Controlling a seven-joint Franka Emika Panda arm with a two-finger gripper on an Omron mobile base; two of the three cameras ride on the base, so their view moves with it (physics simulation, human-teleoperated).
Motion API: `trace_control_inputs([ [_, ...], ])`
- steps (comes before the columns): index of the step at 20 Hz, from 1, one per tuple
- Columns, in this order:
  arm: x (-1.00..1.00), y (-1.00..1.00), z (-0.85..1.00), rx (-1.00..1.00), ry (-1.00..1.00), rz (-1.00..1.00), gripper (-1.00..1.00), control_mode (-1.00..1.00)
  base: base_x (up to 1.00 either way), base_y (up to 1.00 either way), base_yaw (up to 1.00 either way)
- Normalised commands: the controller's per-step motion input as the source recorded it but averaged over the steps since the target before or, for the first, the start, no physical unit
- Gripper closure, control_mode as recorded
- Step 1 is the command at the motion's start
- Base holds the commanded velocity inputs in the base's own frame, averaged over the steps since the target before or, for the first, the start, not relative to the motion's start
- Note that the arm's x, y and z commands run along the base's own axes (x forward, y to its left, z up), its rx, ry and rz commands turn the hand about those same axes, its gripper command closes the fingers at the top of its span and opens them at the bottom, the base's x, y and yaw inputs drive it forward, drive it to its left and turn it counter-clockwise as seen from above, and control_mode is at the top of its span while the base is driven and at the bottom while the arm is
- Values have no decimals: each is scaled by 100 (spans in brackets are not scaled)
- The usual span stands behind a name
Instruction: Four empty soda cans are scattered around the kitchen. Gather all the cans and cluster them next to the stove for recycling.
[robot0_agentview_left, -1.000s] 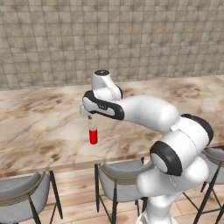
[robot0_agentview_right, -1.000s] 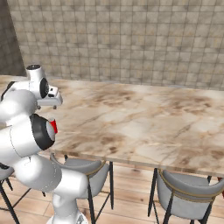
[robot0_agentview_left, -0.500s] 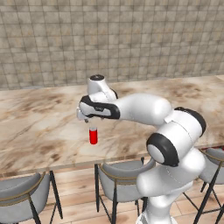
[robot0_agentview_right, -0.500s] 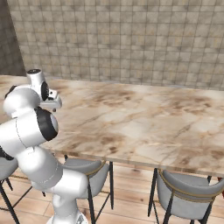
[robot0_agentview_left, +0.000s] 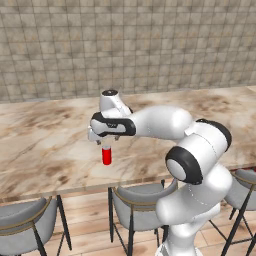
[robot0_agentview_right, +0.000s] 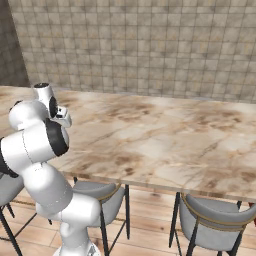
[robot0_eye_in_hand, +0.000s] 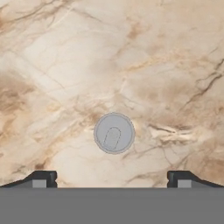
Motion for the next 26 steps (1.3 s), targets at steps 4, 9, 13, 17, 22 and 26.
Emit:
trace_control_inputs([
  [4,9,0,-20,0,0,0,-100,-100,0,0,0],
  [9,13,0,-21,0,1,0,-100,-100,0,0,0],
  [13,7,1,-18,0,2,0,-100,-100,0,0,0],
  [17,2,1,-13,0,3,0,-100,-100,0,0,0],
  [22,1,0,-11,0,3,0,-100,-100,0,0,0],
  [26,2,0,-11,0,3,0,-100,-100,0,0,0],
])
